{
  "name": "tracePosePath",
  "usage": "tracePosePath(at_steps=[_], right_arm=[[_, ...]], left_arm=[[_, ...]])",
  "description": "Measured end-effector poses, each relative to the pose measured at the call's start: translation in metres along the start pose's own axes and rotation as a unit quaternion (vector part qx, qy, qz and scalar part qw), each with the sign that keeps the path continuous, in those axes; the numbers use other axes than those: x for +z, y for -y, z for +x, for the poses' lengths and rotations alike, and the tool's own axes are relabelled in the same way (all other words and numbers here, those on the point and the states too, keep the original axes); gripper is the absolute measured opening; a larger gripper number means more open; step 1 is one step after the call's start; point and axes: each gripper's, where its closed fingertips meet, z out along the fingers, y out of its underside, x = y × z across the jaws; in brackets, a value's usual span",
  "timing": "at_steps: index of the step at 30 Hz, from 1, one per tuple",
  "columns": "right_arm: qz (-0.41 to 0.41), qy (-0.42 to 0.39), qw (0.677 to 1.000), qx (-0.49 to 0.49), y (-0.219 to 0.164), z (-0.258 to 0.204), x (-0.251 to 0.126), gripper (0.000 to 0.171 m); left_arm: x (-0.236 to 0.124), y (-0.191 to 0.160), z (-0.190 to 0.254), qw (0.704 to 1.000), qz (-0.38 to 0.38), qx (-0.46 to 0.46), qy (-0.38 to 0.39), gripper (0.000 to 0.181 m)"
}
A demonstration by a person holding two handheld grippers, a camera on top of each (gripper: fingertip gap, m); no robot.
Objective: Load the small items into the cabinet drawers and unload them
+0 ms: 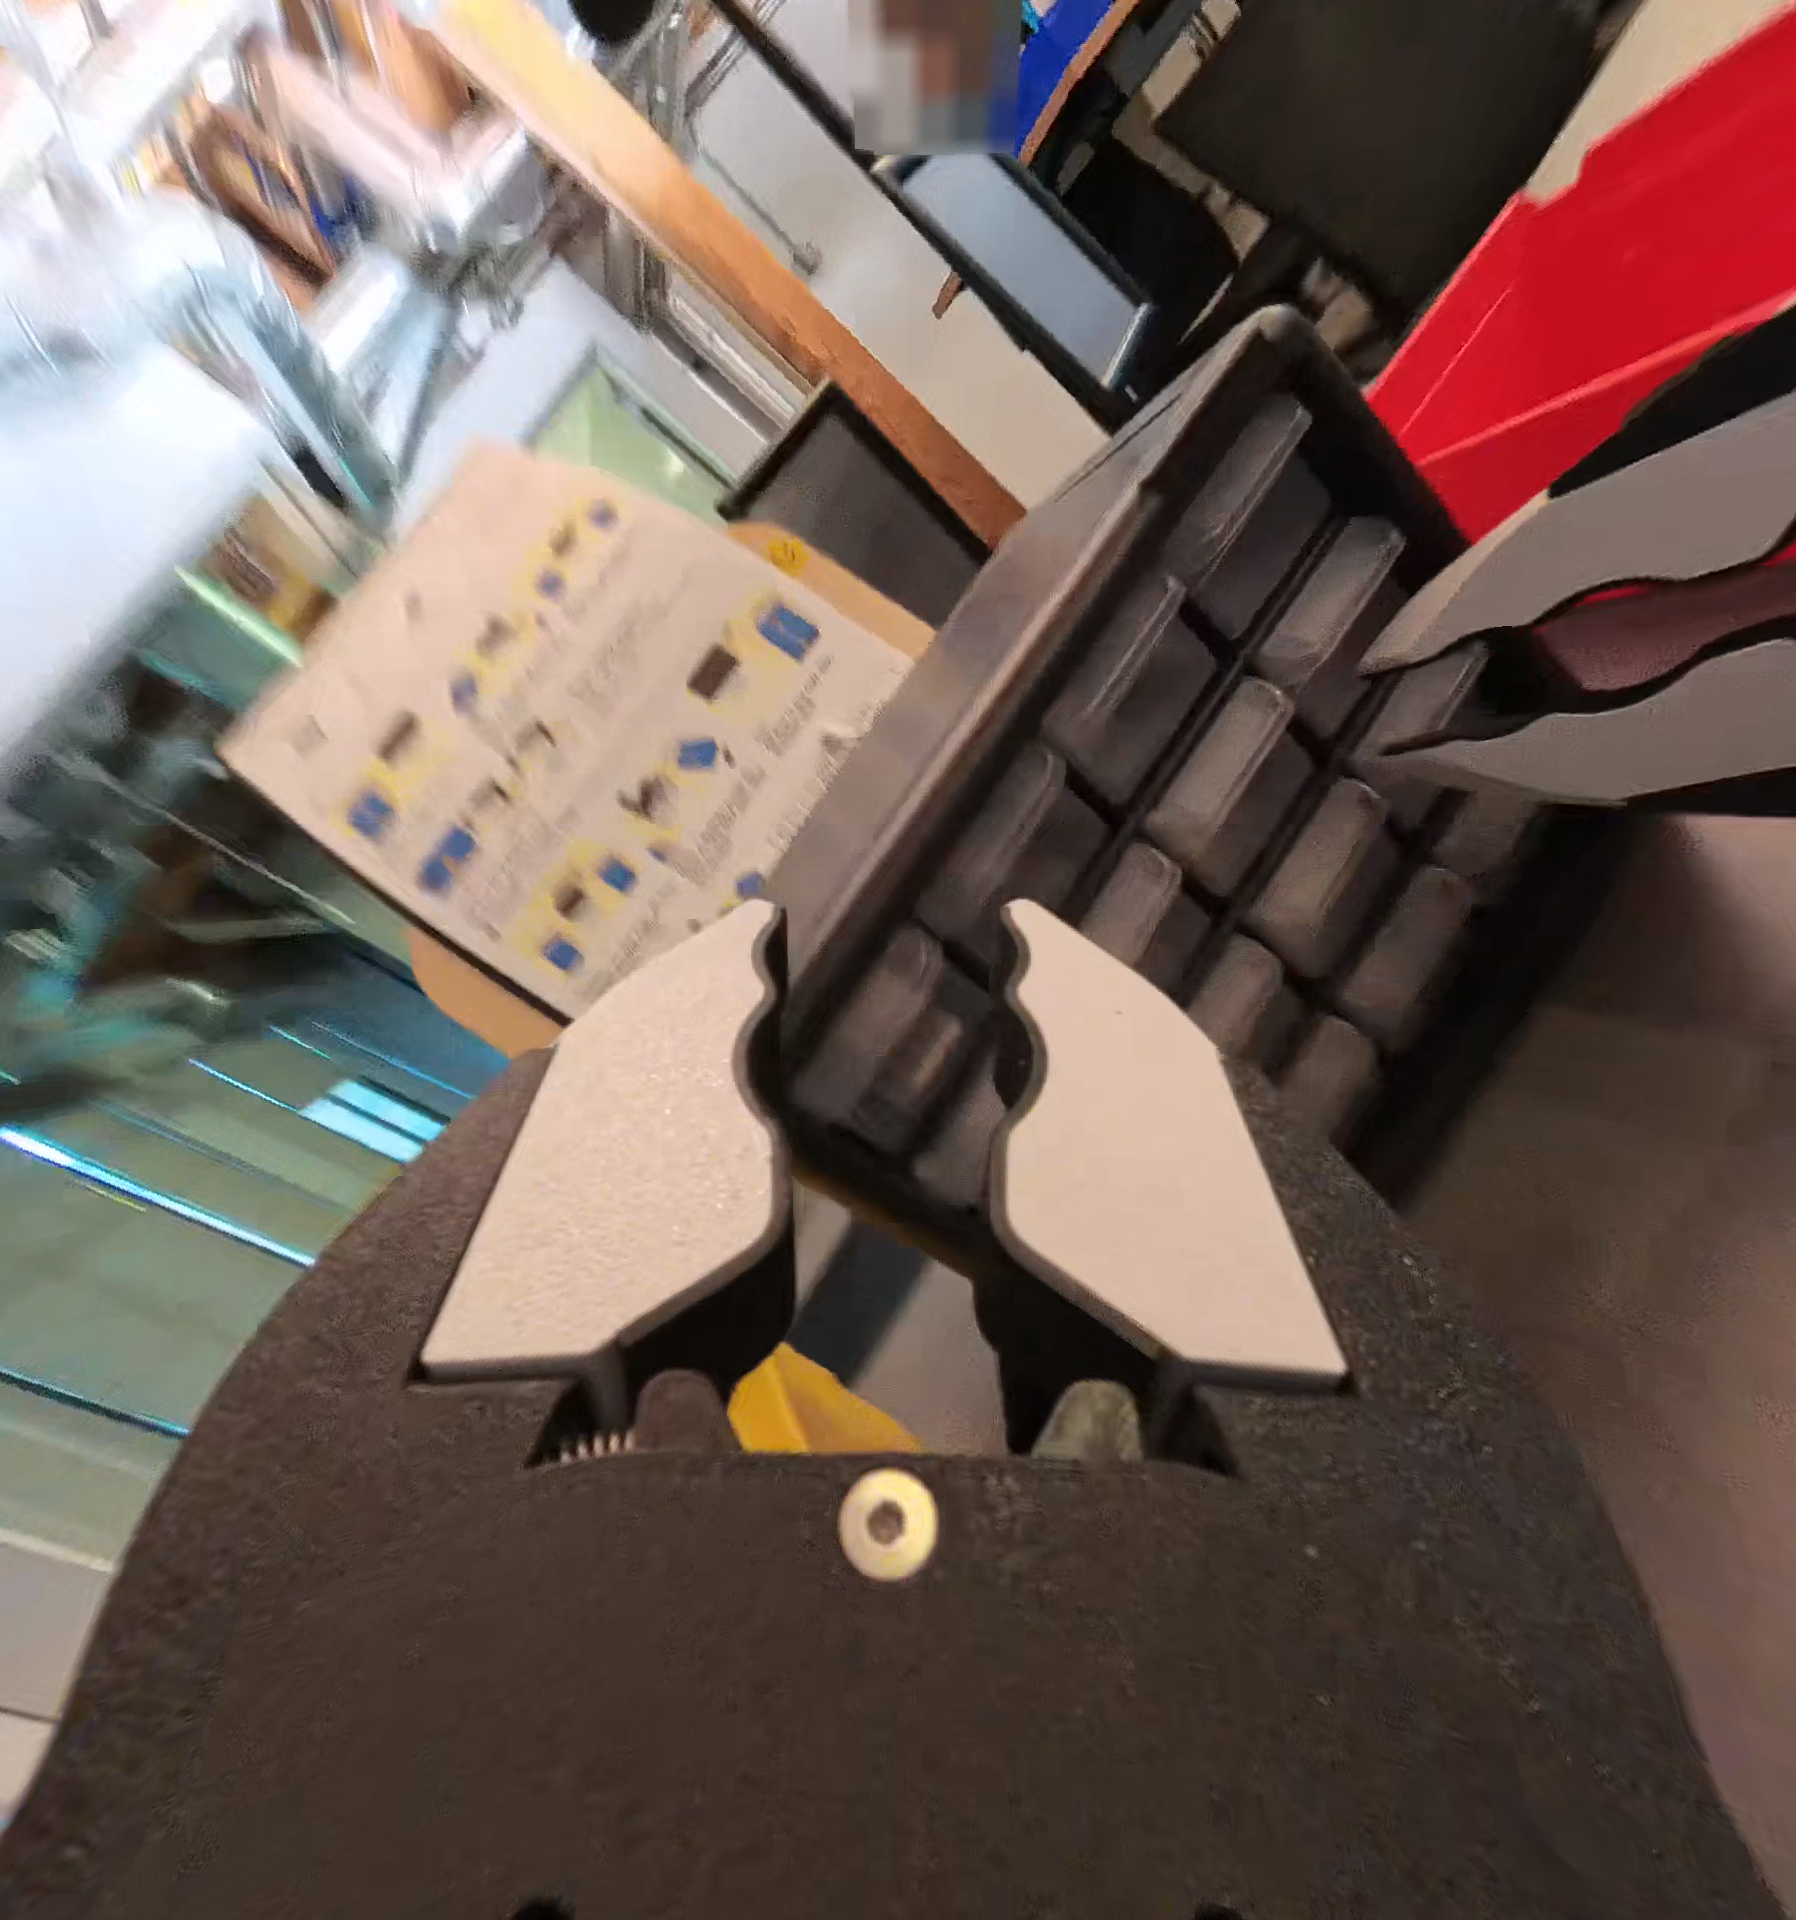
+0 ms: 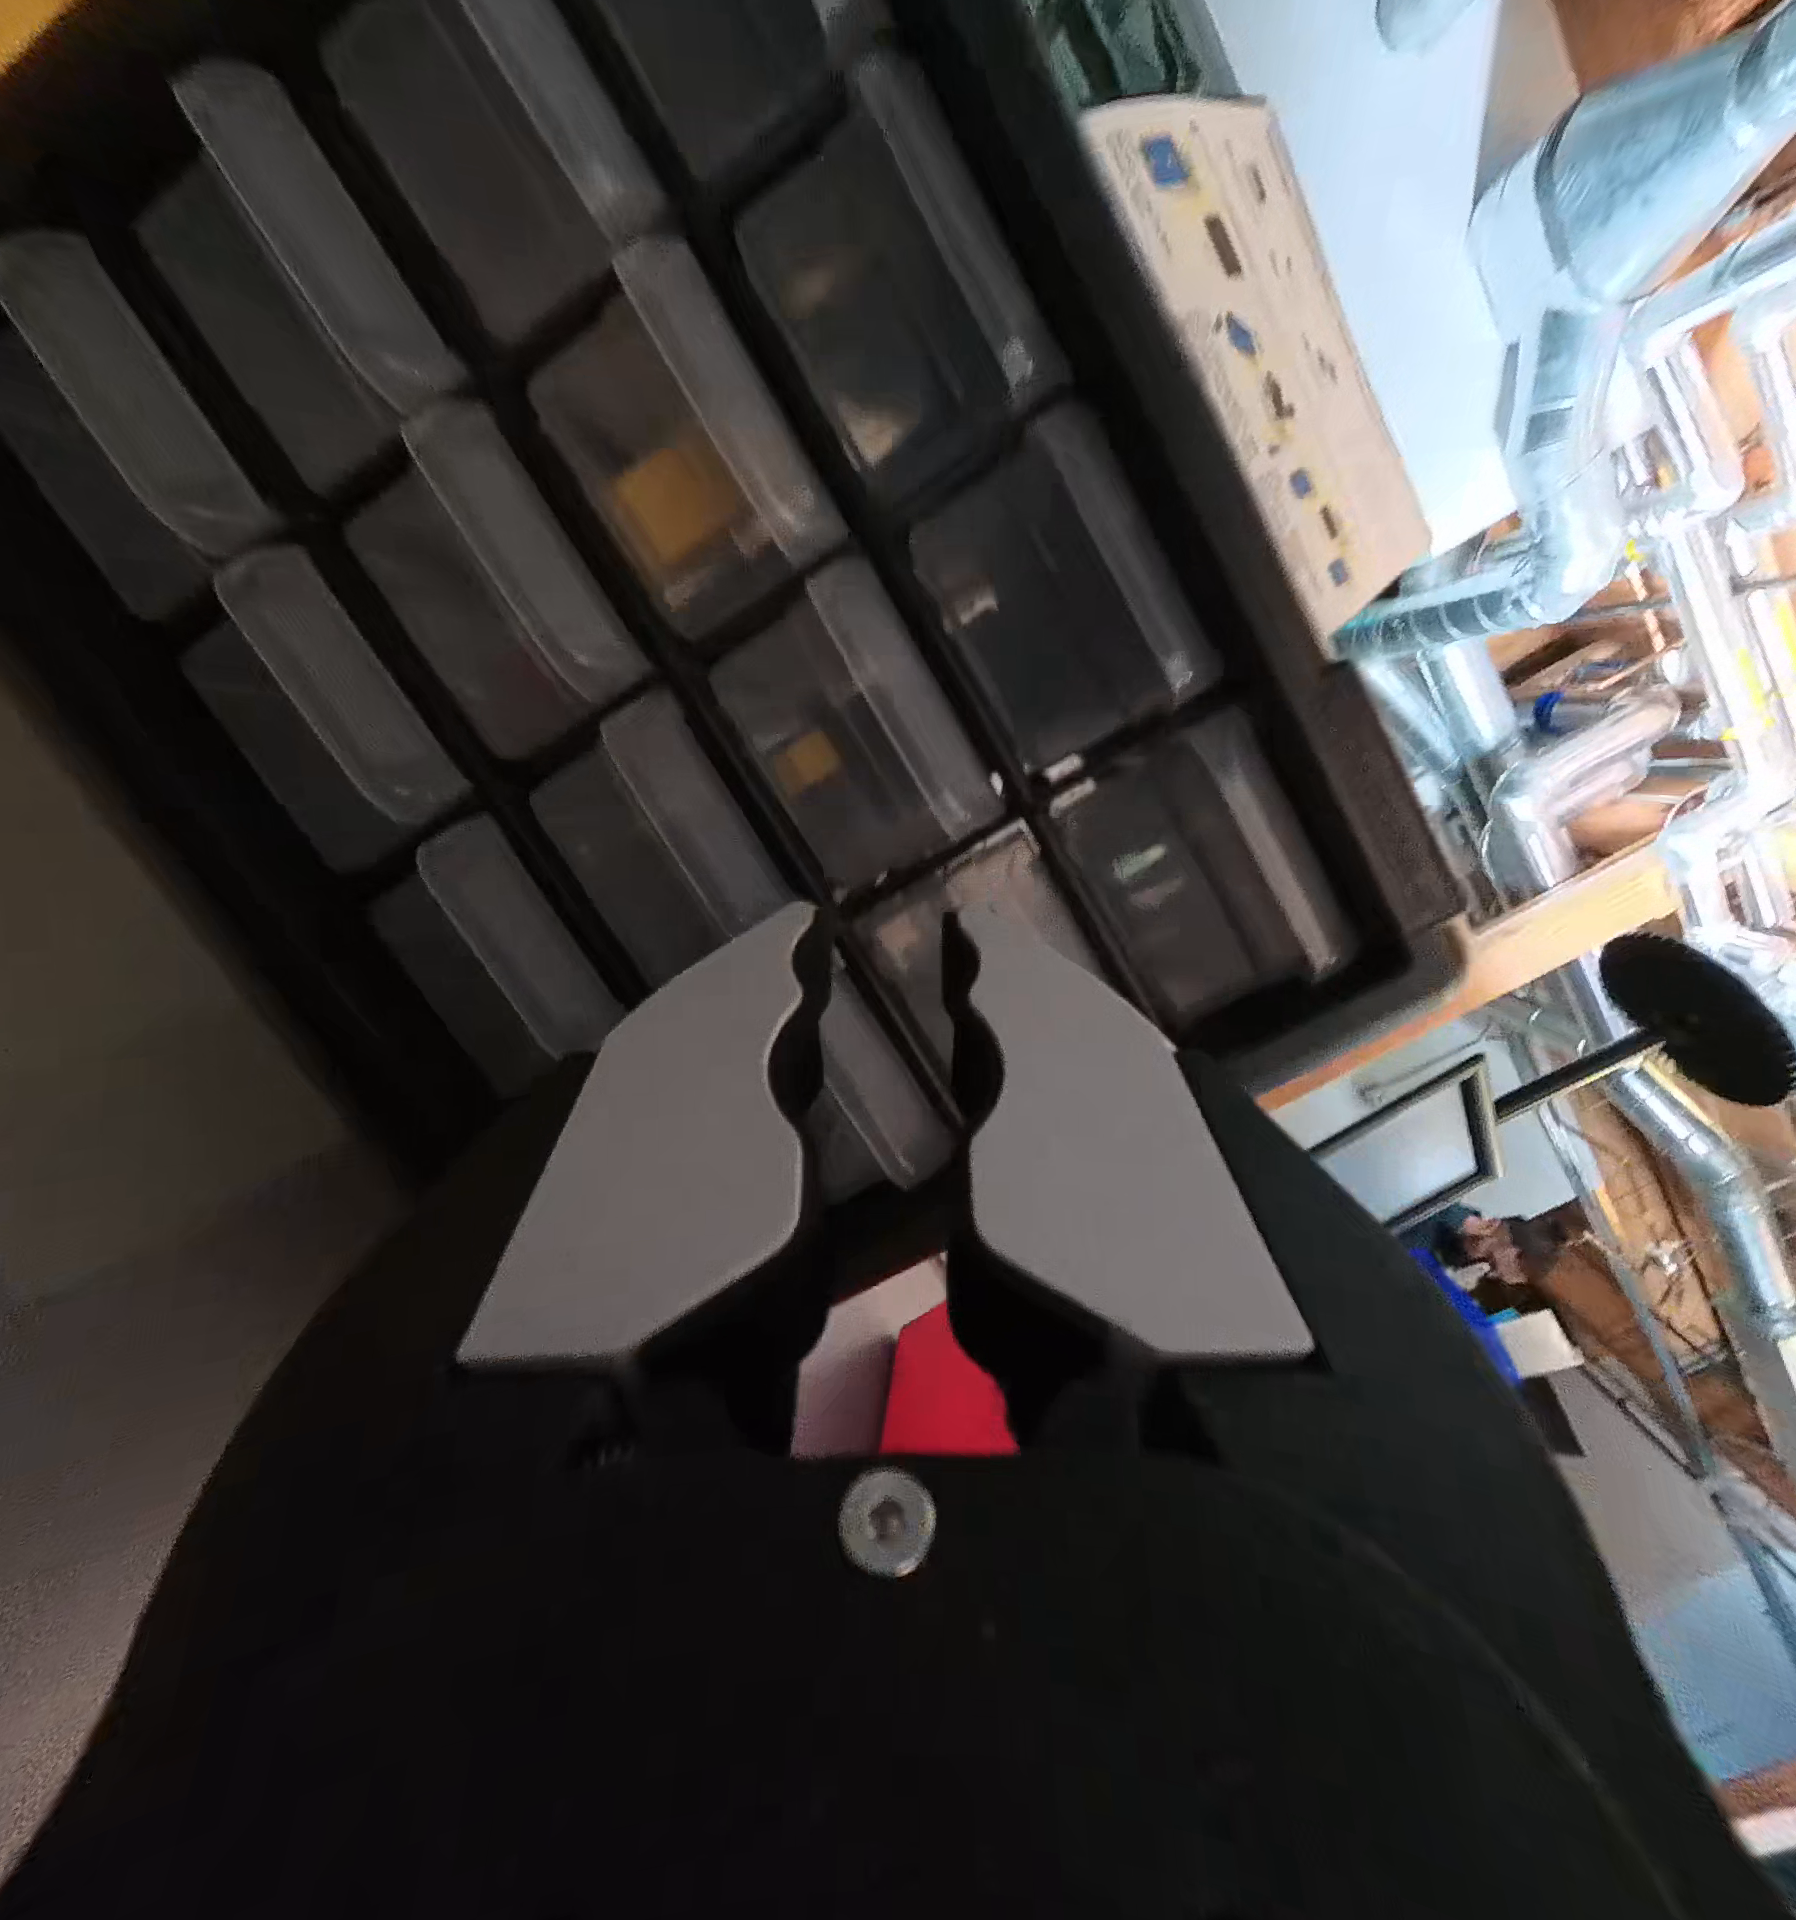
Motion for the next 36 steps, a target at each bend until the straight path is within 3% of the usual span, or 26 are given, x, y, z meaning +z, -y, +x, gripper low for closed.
tracePosePath(at_steps=[4, 9, 13, 17, 20, 36], right_arm=[[-0.019, 0.007, 1.0, 0.011, -0.014, -0.003, 0.004, 0.021], [-0.001, -0.007, 1.0, 0.01, -0.003, 0.005, -0.002, 0.021], [-0.002, -0.002, 1.0, 0.008, -0.002, 0.002, -0.002, 0.021], [-0.008, 0.0, 1.0, 0.001, -0.005, 0.0, -0.001, 0.021], [-0.015, -0.003, 1.0, 0.005, -0.008, 0.002, -0.001, 0.021], [-0.025, -0.003, 1.0, 0.005, -0.014, 0.003, -0.001, 0.018]], left_arm=[[0.032, 0.017, 0.028, 0.996, -0.006, 0.07, -0.052, 0.037], [0.057, -0.025, 0.061, 0.986, -0.075, 0.122, -0.084, 0.04], [0.059, -0.052, 0.066, 0.977, -0.091, 0.188, -0.047, 0.033], [0.064, -0.054, 0.061, 0.972, -0.084, 0.221, -0.012, 0.025], [0.066, -0.051, 0.059, 0.97, -0.072, 0.23, 0.005, 0.017], [0.059, -0.047, 0.066, 0.971, -0.073, 0.227, 0.01, 0.011]])
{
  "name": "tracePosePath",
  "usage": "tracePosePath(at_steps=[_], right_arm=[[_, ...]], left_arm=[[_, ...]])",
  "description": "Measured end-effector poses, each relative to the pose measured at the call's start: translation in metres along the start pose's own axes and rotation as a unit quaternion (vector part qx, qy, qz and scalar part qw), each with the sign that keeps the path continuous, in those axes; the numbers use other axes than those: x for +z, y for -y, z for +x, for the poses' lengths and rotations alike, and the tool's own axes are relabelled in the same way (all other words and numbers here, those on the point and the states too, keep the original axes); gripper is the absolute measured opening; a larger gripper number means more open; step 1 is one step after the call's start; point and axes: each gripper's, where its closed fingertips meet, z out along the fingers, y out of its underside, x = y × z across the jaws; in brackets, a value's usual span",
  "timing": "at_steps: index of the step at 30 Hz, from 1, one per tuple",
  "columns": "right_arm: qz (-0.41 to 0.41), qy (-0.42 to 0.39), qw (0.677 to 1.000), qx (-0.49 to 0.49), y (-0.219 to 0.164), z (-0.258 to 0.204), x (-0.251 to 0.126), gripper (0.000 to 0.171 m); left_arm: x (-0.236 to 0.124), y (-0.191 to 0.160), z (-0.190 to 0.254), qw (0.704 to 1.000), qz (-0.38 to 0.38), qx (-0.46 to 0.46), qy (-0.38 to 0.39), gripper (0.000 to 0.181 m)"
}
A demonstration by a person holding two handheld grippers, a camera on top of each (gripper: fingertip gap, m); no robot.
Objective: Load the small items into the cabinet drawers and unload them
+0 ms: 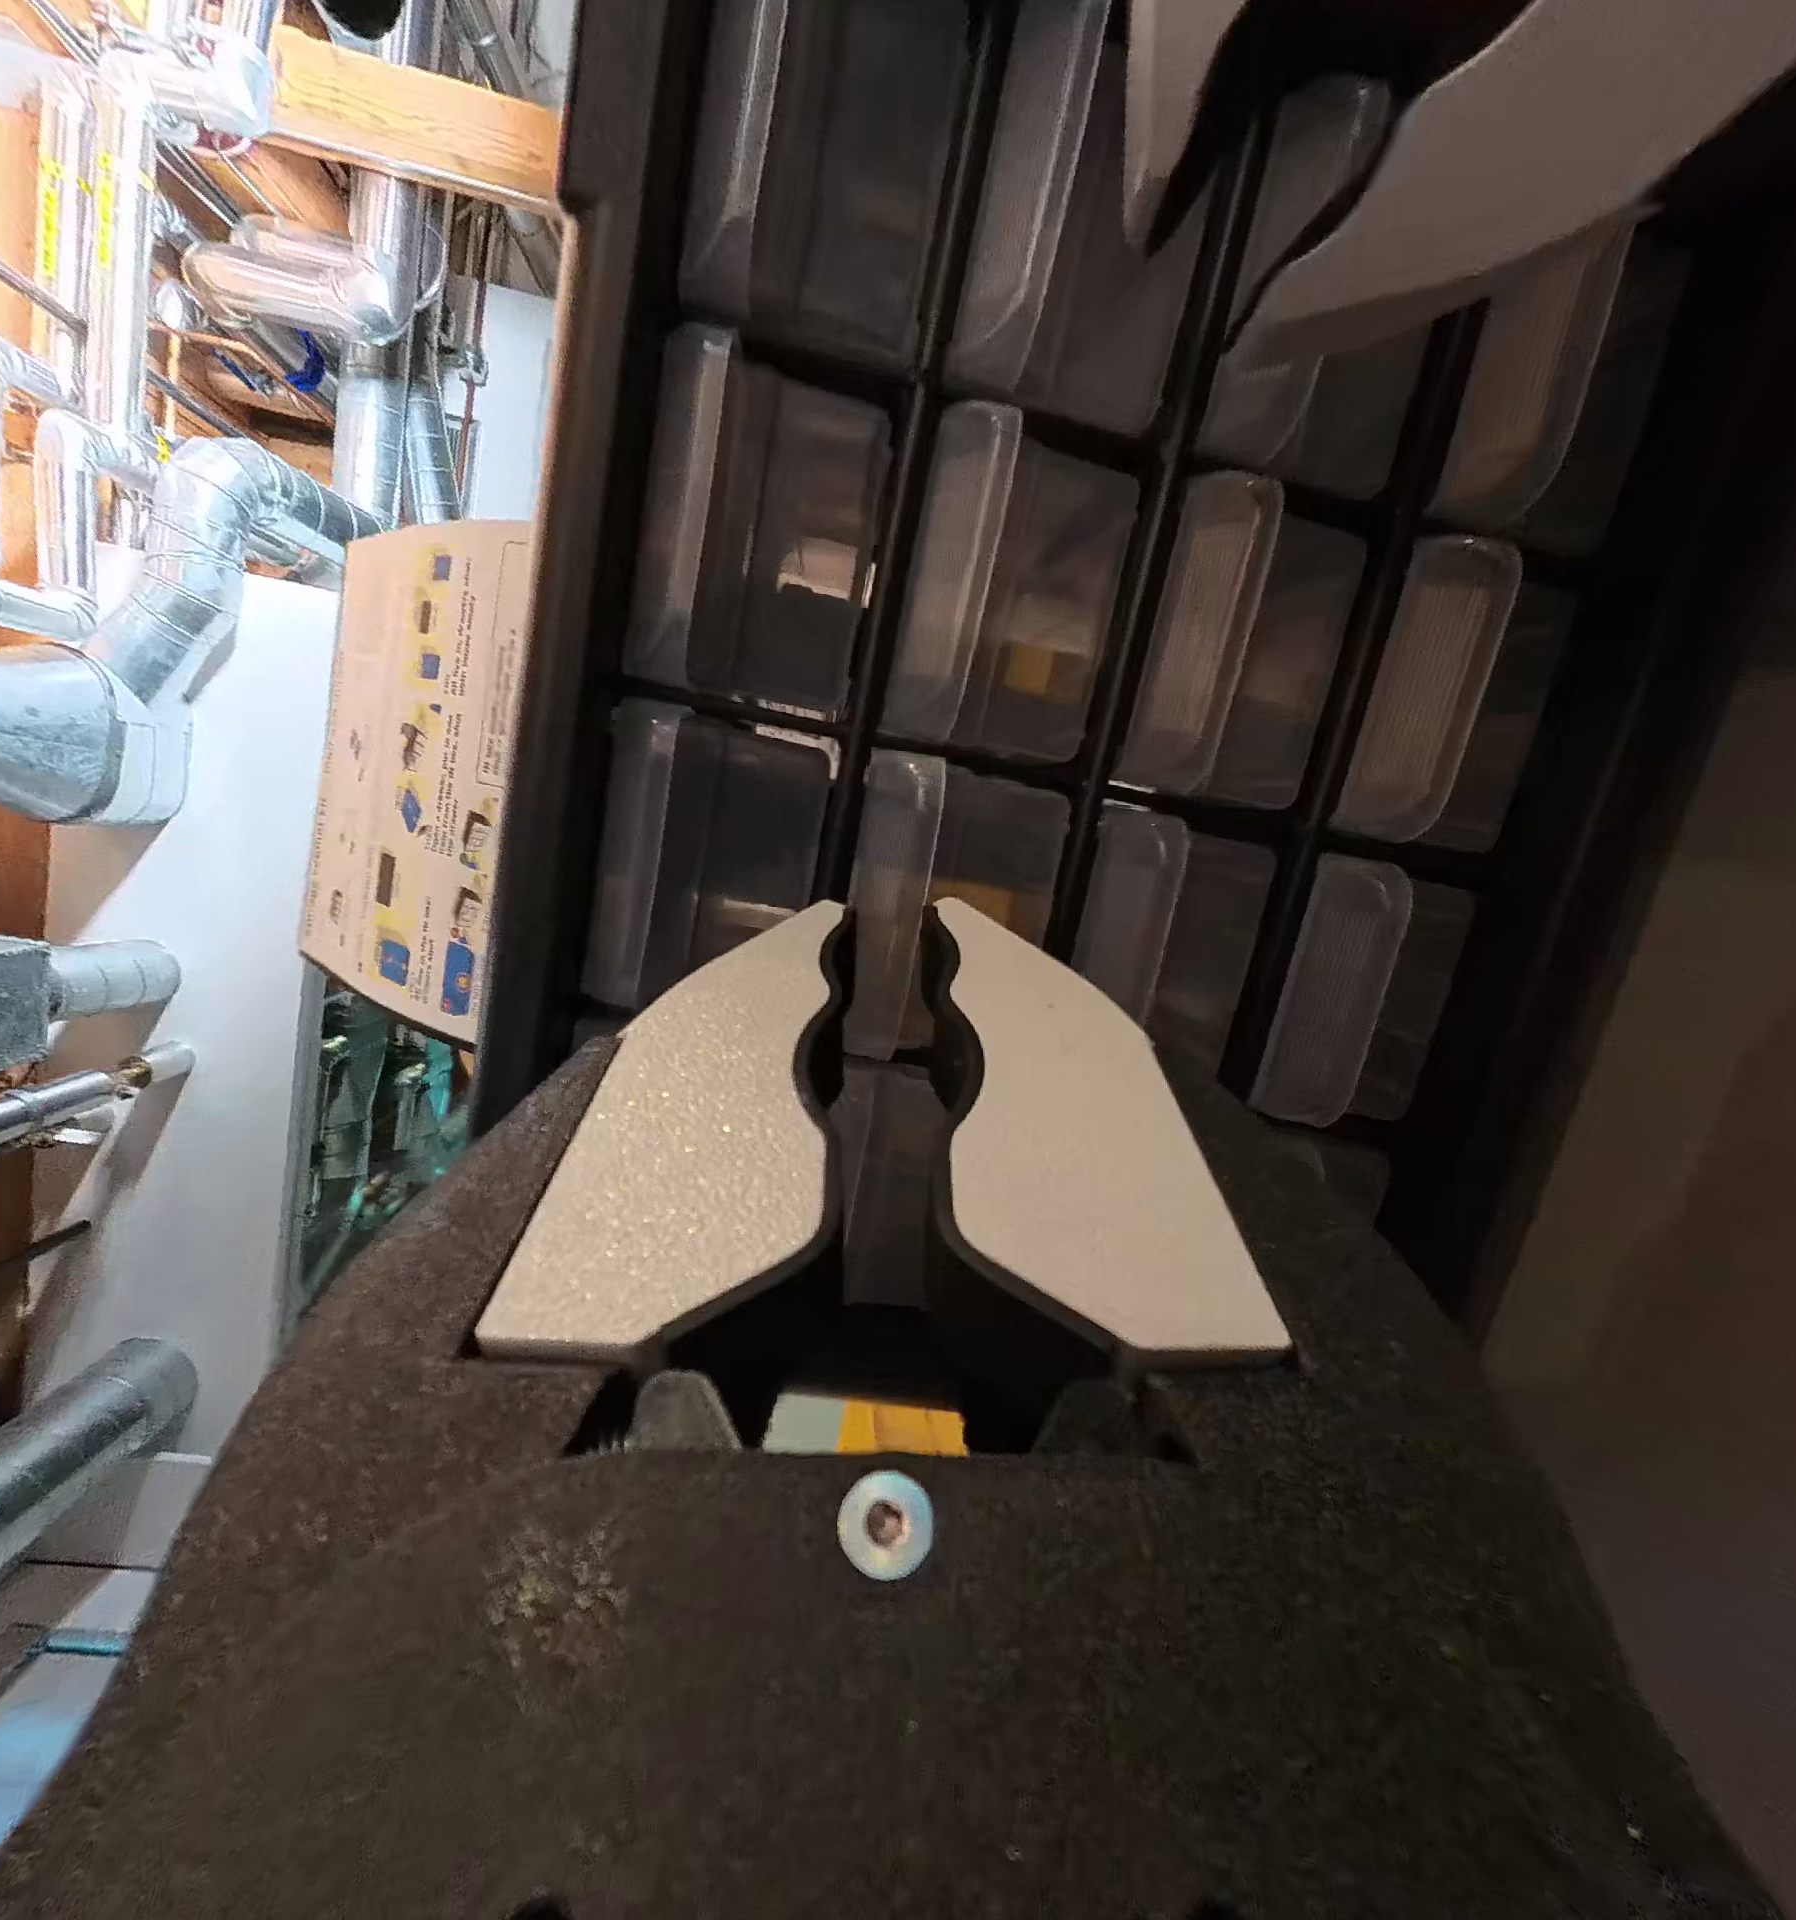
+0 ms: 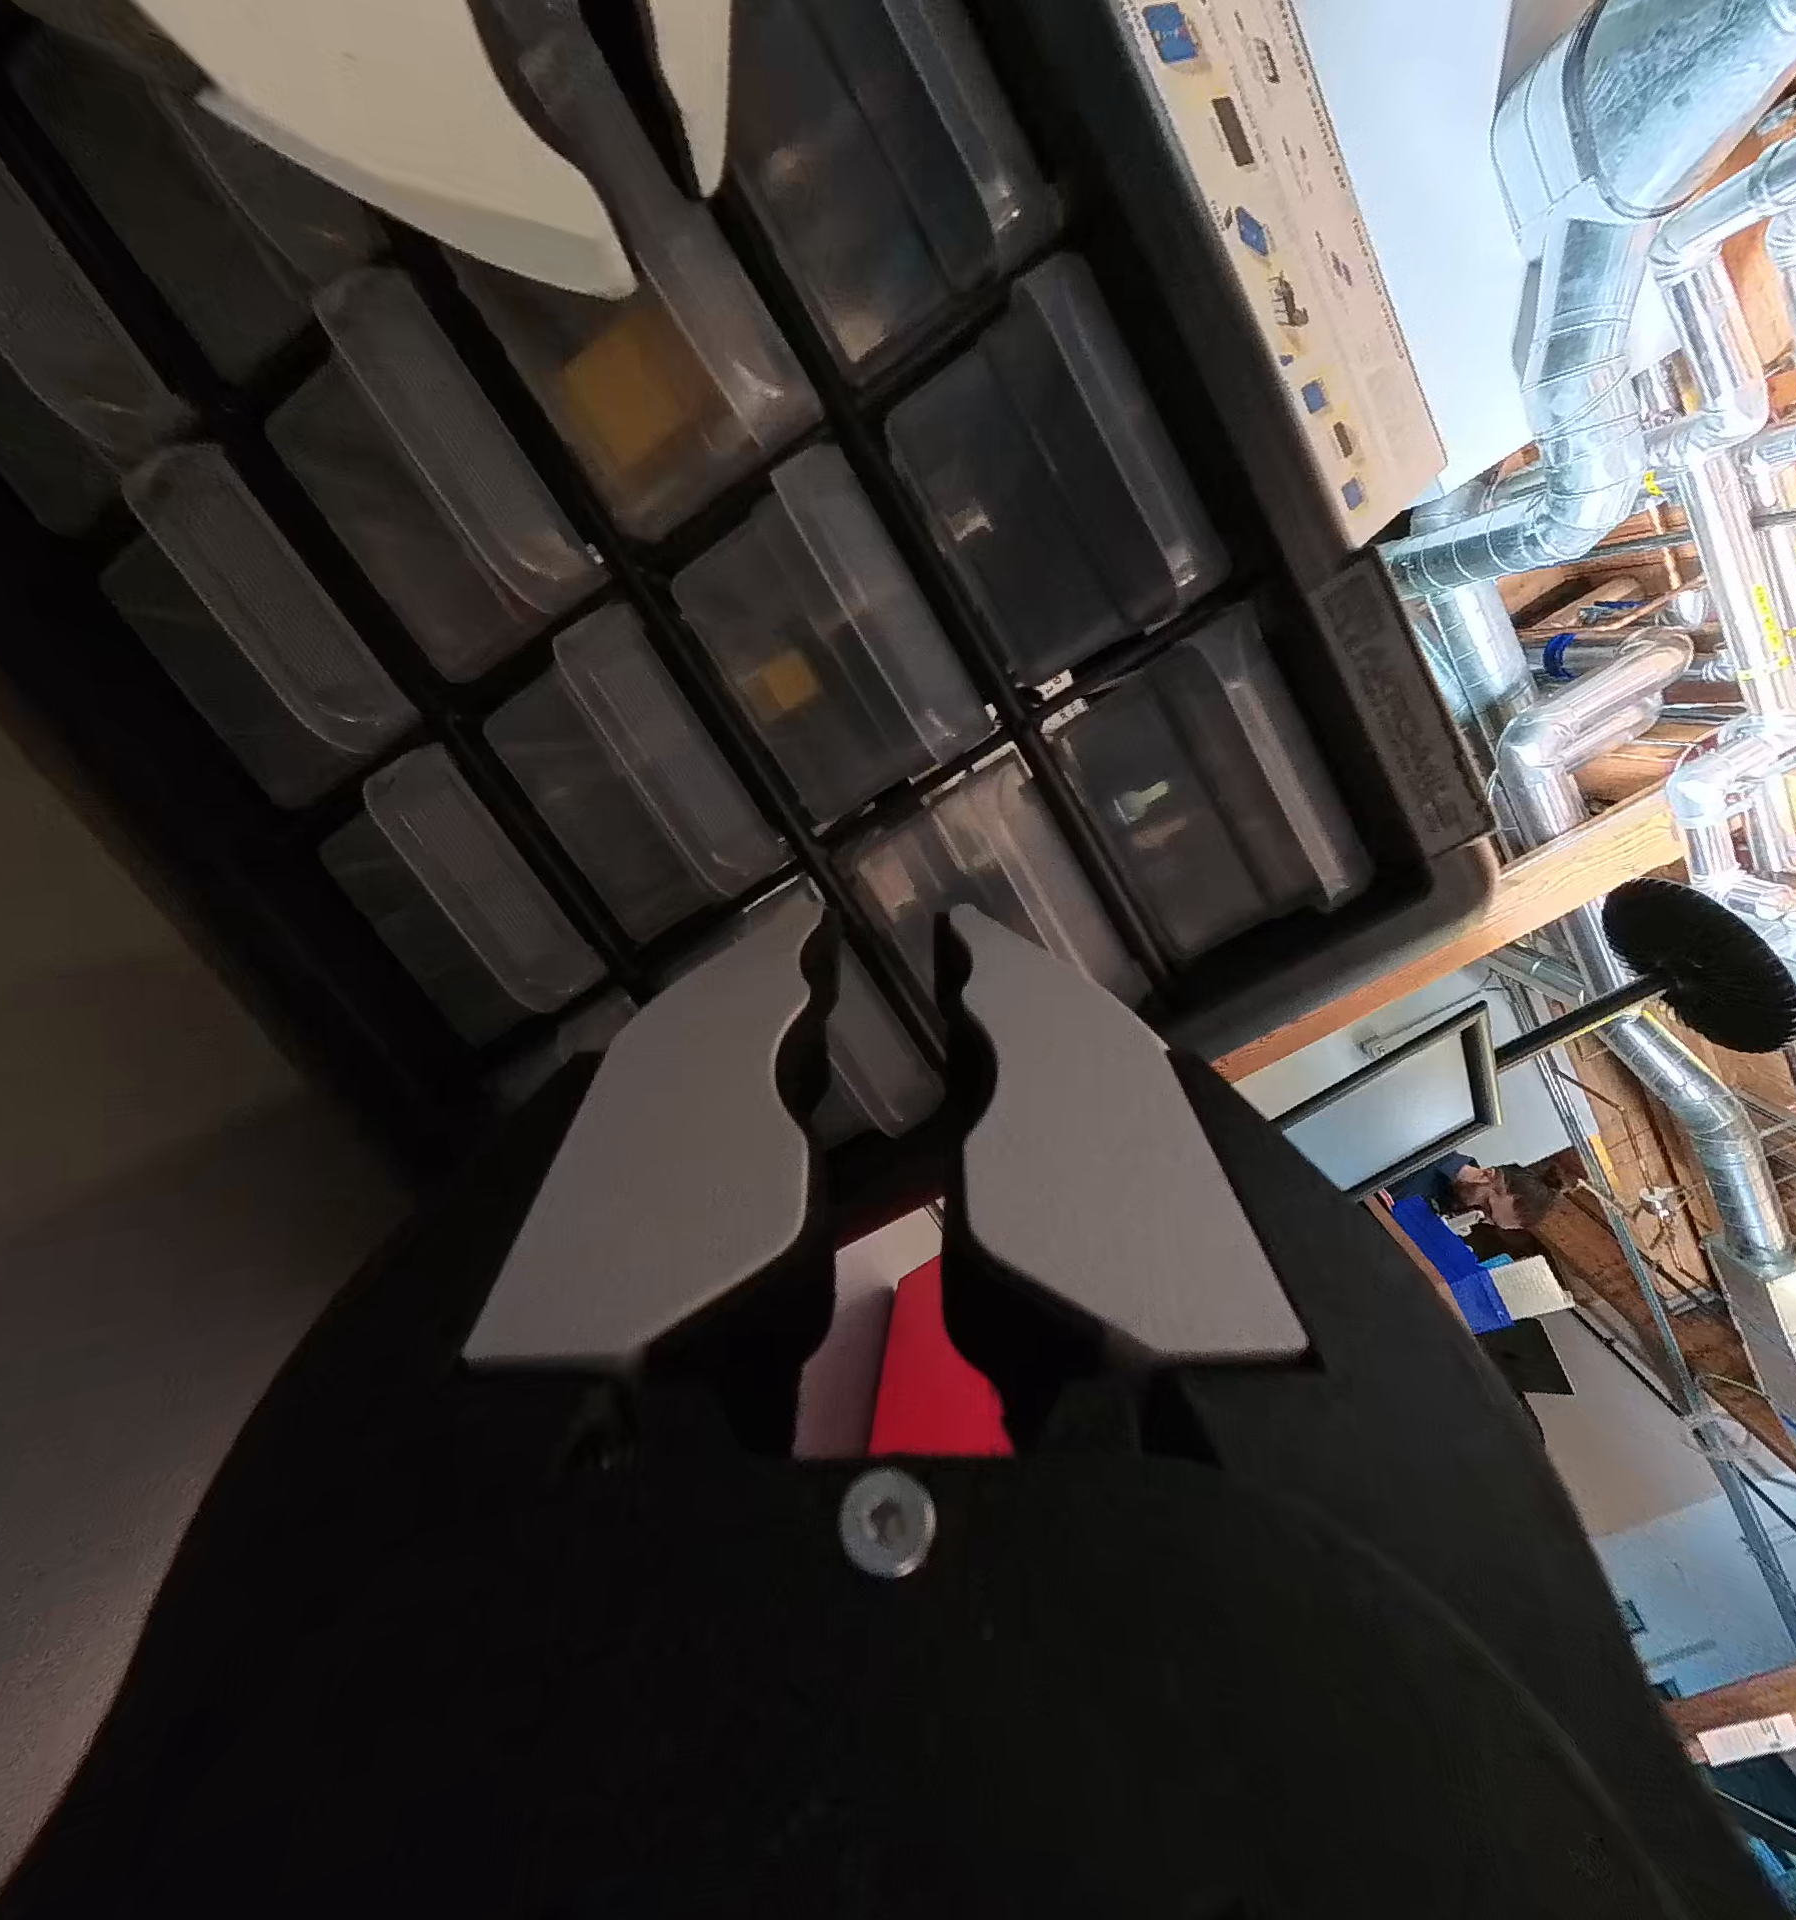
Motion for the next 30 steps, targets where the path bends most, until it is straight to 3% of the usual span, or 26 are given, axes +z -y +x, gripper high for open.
tracePosePath(at_steps=[7, 11, 15, 19, 23, 26, 30], right_arm=[[0.013, 0.004, 1.0, 0.018, 0.006, 0.004, -0.001, 0.015], [0.047, 0.093, 0.993, 0.051, 0.032, -0.01, -0.007, 0.011], [0.098, 0.262, 0.946, 0.164, 0.09, -0.012, -0.022, 0.013], [0.08, 0.44, 0.878, 0.171, 0.14, -0.003, -0.027, 0.022], [-0.019, 0.53, 0.843, 0.084, 0.142, -0.016, -0.003, 0.024], [-0.061, 0.606, 0.792, 0.032, 0.145, -0.037, -0.011, 0.023], [-0.134, 0.623, 0.768, -0.063, 0.123, -0.054, -0.011, 0.024]], left_arm=[[-0.043, 0.013, 0.004, 0.999, 0.022, 0.012, 0.041, 0.01], [-0.056, 0.018, 0.003, 0.999, 0.014, 0.013, 0.042, 0.01], [-0.068, 0.02, 0.003, 0.999, 0.016, -0.013, 0.037, 0.01], [-0.073, 0.021, 0.006, 0.999, 0.02, -0.013, 0.036, 0.01], [-0.078, 0.021, 0.006, 0.999, 0.026, -0.031, 0.031, 0.01], [-0.083, 0.023, 0.005, 0.998, 0.031, -0.034, 0.031, 0.01], [-0.084, 0.023, 0.005, 0.998, 0.033, -0.035, 0.029, 0.01]])
